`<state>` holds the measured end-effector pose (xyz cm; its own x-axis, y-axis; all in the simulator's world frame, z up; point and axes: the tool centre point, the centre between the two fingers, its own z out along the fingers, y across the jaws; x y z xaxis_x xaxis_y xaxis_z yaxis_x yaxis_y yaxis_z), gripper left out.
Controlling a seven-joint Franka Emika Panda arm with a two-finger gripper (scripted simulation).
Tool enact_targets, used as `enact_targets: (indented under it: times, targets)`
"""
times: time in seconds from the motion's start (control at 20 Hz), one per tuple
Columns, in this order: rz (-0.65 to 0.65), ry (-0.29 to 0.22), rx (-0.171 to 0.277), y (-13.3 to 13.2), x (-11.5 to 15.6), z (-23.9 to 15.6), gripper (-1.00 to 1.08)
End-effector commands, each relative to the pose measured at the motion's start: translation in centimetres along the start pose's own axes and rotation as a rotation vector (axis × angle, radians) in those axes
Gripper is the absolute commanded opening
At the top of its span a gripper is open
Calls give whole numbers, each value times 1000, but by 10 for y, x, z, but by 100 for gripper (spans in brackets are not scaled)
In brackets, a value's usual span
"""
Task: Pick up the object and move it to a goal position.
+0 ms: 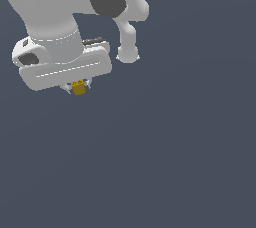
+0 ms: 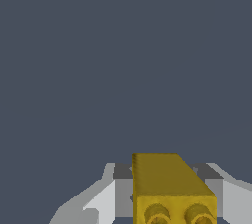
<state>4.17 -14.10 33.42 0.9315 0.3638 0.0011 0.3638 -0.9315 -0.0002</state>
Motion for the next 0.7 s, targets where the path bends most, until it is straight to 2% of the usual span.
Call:
enact_targets:
  times: [0.0,0.3,0.65]
  targets:
    - [-1,-1,1,8,-6,-23,-100]
    - [-1,-1,0,21,-14,-58,-100]
    - [0,-1,0,29,-17,-75,-100]
